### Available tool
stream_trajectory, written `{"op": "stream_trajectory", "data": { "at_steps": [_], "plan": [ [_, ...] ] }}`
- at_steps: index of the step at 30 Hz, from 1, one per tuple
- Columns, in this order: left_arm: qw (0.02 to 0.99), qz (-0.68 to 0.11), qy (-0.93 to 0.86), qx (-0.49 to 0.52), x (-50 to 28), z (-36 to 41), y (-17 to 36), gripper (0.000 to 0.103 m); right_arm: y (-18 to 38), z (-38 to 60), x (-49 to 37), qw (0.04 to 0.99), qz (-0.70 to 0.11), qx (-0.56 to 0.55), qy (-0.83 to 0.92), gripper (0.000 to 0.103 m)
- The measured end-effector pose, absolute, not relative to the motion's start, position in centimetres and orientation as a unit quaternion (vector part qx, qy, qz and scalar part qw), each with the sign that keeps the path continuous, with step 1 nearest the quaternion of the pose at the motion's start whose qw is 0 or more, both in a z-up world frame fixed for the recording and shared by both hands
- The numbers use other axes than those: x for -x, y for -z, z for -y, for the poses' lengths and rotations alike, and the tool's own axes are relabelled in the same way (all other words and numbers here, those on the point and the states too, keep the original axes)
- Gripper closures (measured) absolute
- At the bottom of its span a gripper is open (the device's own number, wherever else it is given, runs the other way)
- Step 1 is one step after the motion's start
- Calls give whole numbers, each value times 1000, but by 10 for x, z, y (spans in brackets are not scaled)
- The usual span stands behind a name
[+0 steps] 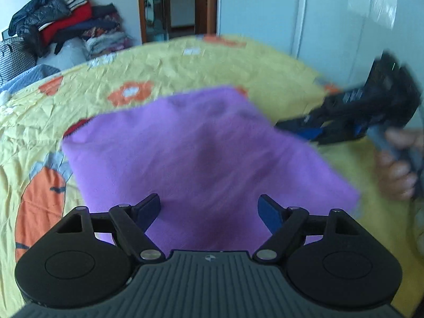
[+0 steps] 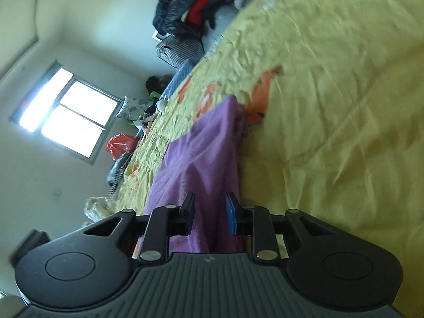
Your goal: Fold small clothes
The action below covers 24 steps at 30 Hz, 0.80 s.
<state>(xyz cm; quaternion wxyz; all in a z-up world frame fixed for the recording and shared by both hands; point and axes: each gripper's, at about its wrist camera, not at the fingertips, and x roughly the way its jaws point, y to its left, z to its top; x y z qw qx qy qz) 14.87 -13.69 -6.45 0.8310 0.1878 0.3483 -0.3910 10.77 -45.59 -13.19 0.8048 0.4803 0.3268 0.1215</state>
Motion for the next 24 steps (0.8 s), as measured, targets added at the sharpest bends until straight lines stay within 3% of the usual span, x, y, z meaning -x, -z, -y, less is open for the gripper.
{"op": "stream_trajectory", "data": {
  "at_steps": [4, 6, 11, 16, 18, 24],
  "plan": [
    [827, -339, 399, -204, -143, 129, 78, 17, 144, 458, -113, 791, -322, -504, -133, 80],
    [827, -337, 397, -211, -141, 127, 81, 17, 141, 458, -113, 796, -312, -500, -138, 100],
    [826, -341, 394, -215, -141, 124, 81, 17, 107, 457, -105, 828, -269, -472, -137, 103],
    [830, -334, 391, -215, -137, 113, 85, 16, 103, 461, -113, 842, -294, -438, -111, 103],
    [832, -333, 386, -217, -135, 110, 83, 16, 97, 456, -109, 850, -304, -415, -111, 98],
    [845, -329, 389, -160, -142, 105, 52, 16, 74, 409, -95, 879, -298, -329, -176, 96]
  ]
}}
